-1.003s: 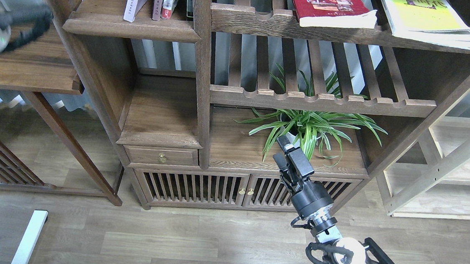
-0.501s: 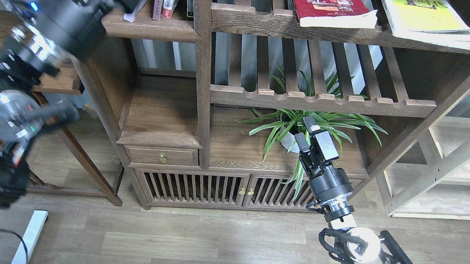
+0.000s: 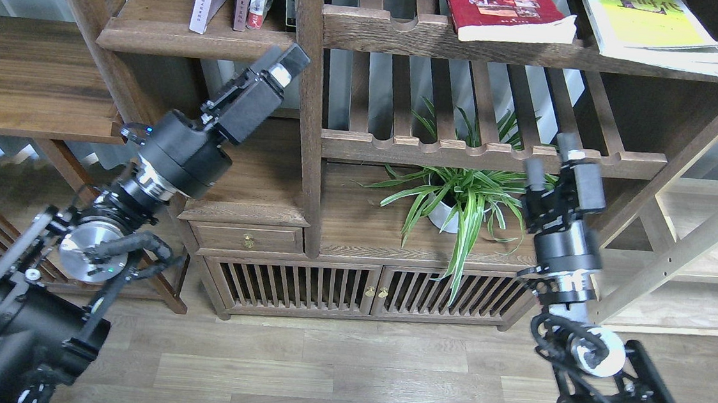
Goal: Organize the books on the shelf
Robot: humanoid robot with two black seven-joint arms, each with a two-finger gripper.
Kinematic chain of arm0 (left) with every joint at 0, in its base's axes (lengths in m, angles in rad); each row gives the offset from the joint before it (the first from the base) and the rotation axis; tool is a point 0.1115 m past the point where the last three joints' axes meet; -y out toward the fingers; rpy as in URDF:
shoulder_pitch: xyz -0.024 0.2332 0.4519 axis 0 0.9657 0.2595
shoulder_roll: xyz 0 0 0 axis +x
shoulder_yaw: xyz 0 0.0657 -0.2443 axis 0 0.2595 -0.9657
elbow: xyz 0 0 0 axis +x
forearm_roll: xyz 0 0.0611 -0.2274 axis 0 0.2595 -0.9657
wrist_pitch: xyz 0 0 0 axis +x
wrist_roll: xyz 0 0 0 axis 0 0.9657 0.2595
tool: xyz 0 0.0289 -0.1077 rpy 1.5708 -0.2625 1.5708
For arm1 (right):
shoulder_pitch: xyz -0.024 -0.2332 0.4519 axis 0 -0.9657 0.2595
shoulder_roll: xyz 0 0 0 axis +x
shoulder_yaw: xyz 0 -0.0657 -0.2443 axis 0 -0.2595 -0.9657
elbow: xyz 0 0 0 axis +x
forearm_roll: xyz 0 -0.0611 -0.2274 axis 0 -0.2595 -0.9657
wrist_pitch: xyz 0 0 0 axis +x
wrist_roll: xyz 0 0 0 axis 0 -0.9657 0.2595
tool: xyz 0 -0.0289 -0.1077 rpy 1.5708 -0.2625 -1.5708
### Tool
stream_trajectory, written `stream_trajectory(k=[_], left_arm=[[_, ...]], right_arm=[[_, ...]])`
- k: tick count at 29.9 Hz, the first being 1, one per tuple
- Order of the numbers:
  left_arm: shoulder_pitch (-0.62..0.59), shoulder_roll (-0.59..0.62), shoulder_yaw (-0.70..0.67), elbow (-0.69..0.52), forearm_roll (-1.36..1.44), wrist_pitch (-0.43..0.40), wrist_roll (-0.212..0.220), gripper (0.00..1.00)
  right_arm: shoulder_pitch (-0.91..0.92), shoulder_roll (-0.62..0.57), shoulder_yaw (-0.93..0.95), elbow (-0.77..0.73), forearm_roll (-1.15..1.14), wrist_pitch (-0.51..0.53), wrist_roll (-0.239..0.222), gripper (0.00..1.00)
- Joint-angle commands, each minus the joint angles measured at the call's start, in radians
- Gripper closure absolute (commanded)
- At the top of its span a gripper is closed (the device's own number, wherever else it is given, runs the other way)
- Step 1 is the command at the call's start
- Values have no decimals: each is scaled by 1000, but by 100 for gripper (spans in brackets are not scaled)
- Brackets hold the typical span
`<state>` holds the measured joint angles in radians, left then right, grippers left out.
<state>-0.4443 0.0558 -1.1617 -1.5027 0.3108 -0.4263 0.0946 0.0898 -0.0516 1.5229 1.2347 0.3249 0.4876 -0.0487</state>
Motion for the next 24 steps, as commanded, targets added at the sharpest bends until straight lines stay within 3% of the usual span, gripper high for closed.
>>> stream_trajectory(k=[1,13,24], left_arm=[[1,-34,36,25,-4,-12,-1,2],[9,-56,129,79,-123,-62,20,1],[1,-56,155,104,-130,-62,20,1]], right_arm=[[22,-53,11,0,65,-56,0,3],[197,-339,26,-6,279,-438,0,3],[260,-373,25,-8,293,-544,-8,3]])
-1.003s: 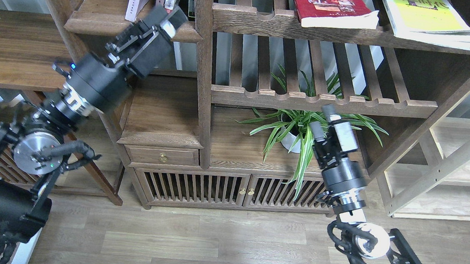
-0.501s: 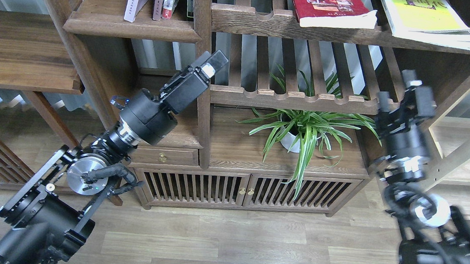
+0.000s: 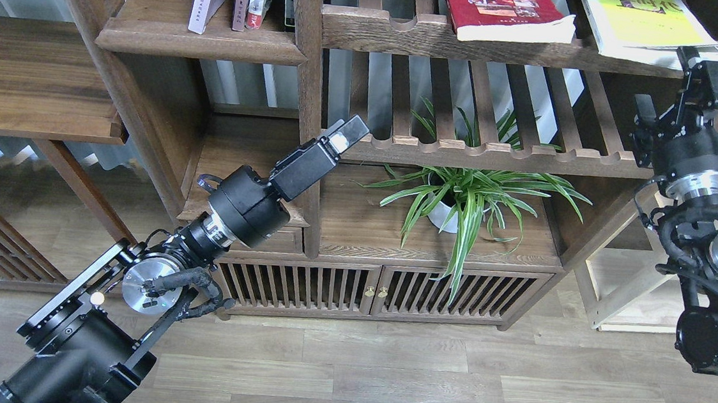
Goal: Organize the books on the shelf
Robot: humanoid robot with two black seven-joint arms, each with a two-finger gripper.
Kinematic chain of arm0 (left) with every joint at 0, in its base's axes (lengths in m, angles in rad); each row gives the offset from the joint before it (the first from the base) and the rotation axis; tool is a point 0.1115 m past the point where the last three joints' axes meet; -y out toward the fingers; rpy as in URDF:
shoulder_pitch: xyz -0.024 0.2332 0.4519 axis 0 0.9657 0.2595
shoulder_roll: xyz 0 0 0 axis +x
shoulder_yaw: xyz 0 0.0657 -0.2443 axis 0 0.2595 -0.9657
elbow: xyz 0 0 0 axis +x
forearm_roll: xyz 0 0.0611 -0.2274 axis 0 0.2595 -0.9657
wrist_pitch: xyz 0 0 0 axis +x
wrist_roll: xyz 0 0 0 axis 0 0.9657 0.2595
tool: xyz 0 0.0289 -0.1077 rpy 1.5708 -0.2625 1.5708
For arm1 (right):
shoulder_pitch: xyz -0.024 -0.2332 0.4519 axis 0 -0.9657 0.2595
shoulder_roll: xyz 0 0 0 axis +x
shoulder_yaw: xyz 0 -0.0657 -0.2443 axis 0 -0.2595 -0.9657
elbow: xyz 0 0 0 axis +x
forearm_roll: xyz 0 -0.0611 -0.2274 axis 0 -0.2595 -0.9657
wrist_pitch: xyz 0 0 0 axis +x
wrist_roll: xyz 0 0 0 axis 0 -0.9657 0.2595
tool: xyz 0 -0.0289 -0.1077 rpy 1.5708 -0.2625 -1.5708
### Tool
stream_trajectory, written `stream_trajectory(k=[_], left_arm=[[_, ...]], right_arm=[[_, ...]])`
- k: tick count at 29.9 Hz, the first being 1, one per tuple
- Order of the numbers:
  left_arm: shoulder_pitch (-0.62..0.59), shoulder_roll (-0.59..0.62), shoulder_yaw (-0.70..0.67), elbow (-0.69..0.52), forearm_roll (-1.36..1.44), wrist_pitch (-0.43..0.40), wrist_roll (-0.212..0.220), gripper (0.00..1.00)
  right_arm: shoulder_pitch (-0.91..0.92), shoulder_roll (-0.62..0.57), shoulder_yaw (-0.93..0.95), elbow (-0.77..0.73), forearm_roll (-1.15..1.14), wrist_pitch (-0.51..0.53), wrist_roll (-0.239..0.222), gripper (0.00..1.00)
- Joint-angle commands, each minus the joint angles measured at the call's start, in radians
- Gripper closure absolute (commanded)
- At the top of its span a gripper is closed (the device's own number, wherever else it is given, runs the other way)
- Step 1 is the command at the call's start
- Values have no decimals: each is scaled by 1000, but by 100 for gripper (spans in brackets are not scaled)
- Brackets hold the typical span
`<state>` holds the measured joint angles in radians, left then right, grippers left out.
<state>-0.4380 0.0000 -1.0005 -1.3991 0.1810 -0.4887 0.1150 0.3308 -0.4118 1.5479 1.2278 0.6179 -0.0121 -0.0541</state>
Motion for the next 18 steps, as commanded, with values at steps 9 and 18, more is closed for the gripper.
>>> stream_trajectory(k=[9,18], left_arm=[[-11,0,-3,-1,0,0,2,1],[-11,0,-4,-3,0,0,8,1]], right_arm=[[92,-35,0,-14,20,-190,-9,5],[209,-35,3,-88,17,-264,-3,21]])
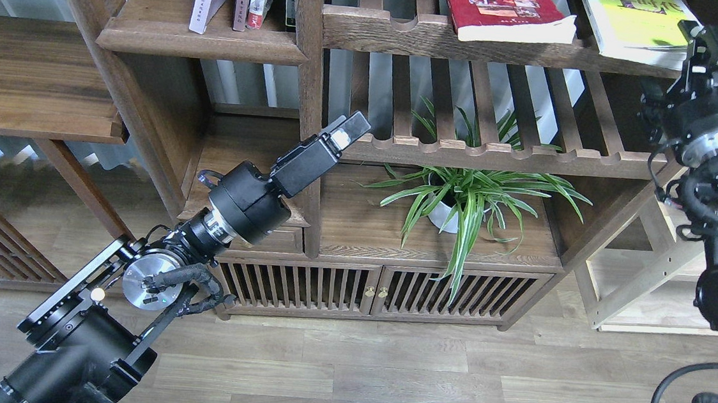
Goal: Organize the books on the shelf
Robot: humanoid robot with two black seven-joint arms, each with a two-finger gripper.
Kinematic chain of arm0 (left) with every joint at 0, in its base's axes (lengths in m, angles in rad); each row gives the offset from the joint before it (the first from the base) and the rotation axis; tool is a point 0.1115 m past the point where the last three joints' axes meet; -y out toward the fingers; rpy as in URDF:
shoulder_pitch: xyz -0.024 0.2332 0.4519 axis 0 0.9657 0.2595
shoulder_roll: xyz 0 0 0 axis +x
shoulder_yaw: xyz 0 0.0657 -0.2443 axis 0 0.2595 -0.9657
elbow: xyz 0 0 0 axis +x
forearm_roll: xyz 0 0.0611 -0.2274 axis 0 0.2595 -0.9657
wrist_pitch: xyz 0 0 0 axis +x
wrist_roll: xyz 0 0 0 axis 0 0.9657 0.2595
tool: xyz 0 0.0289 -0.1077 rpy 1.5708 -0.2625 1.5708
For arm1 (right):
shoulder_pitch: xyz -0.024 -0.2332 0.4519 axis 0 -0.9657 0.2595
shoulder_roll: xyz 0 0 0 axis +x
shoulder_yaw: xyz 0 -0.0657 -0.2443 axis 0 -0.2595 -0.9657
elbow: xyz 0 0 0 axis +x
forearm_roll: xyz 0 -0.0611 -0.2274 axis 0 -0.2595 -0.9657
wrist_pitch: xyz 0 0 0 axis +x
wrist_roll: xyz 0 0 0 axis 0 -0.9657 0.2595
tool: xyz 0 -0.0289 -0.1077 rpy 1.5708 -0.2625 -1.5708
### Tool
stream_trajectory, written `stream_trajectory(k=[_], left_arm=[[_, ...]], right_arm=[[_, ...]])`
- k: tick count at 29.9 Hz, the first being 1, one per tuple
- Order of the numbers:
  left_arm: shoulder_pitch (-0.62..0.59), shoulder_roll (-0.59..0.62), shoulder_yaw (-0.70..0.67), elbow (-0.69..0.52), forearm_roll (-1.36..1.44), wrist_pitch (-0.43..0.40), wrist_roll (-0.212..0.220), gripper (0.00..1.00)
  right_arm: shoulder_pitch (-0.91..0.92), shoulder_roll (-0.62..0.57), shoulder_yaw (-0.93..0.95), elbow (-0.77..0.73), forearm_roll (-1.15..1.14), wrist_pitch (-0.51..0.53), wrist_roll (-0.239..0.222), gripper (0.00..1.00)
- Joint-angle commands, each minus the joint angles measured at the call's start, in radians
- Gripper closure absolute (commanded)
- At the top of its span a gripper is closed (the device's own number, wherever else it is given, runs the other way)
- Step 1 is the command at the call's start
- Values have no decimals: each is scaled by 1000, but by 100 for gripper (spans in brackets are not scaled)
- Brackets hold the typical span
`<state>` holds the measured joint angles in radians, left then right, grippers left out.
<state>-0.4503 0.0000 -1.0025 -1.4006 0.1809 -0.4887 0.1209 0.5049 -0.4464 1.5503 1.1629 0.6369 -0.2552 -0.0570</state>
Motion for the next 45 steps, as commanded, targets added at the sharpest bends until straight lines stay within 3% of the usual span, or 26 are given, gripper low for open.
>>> stream_trajectory(k=[1,5,22,31,35,45], left_arm=[[1,0,-2,-1,0,0,2,1],[4,0,-2,-5,0,0,2,1],[9,0,-5,-9,0,0,3,1],[9,0,-4,-12,-1,0,2,1],[9,0,-4,-14,-1,0,2,1],[10,0,-2,-14,-1,0,0,1]], right_arm=[[47,0,1,-31,0,-27,0,23],[55,2,1,-45,-2,-30,3,35],[55,8,-13,-58,-10,-21,5,61],[53,26,1,-71,-11,-7,9,85],[55,37,2,-91,-11,51,9,94],[53,54,46,-98,-5,89,19,95]])
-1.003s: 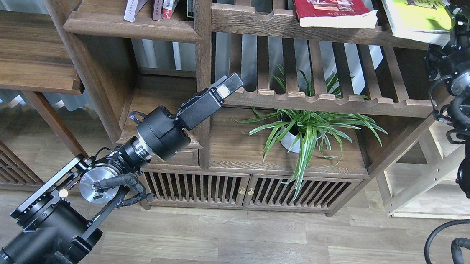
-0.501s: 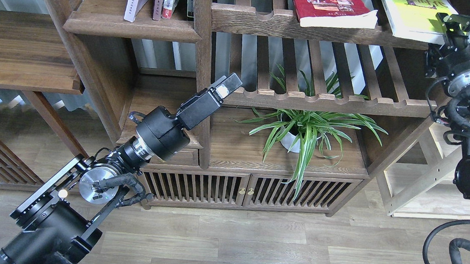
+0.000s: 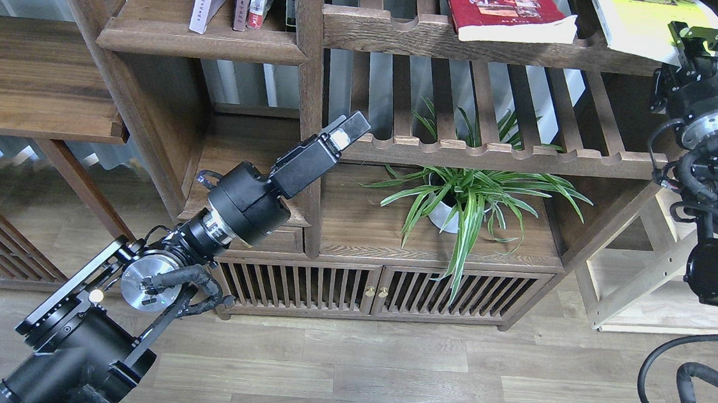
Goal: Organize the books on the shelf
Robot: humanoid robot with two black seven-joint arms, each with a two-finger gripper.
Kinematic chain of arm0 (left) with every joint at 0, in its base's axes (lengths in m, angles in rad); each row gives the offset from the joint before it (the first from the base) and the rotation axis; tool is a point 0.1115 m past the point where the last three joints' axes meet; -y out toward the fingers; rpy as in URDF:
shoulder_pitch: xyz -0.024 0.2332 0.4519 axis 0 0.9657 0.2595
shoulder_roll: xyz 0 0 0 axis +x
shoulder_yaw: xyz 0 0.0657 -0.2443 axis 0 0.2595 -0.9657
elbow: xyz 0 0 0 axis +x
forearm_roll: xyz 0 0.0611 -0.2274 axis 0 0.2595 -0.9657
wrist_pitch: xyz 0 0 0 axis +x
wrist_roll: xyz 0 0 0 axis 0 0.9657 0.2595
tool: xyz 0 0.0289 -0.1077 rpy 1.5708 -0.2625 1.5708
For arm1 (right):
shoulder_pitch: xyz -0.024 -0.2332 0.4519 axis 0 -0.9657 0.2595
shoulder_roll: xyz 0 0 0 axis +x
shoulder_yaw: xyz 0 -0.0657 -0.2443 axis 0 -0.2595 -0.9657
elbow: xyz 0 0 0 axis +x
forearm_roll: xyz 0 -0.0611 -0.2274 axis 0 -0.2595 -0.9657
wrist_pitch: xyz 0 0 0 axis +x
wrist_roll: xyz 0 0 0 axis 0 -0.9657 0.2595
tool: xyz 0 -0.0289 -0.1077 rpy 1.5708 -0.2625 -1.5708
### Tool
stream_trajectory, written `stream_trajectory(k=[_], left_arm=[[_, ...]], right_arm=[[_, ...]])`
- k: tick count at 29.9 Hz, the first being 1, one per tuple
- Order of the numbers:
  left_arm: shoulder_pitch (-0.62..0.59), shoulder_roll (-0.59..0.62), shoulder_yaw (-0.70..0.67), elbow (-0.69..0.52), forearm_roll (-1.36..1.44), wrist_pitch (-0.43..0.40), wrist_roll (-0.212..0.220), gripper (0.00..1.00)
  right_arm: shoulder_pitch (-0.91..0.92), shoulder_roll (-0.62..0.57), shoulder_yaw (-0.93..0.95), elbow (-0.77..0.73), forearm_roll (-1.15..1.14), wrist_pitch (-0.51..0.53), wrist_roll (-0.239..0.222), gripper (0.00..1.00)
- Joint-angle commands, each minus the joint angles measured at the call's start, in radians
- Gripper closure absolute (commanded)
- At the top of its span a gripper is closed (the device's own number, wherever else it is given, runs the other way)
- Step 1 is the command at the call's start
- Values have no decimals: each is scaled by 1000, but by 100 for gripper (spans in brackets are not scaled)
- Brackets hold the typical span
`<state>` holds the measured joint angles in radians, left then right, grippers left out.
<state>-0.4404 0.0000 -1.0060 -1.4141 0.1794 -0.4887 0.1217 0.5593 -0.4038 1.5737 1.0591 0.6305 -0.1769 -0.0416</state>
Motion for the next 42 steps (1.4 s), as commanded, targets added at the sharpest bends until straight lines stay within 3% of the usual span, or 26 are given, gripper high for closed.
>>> stream_trajectory(k=[1,27,42], left_arm=[[2,0,1,0,0,0,-2,1],[3,0,4,1,0,0,0,1],[5,0,7,9,-1,0,-7,1]], right_arm=[[-2,14,29,7,3,28,2,95],[-397,72,23,222,57,666,2,97],[-605,72,-64,274,23,666,2,98]])
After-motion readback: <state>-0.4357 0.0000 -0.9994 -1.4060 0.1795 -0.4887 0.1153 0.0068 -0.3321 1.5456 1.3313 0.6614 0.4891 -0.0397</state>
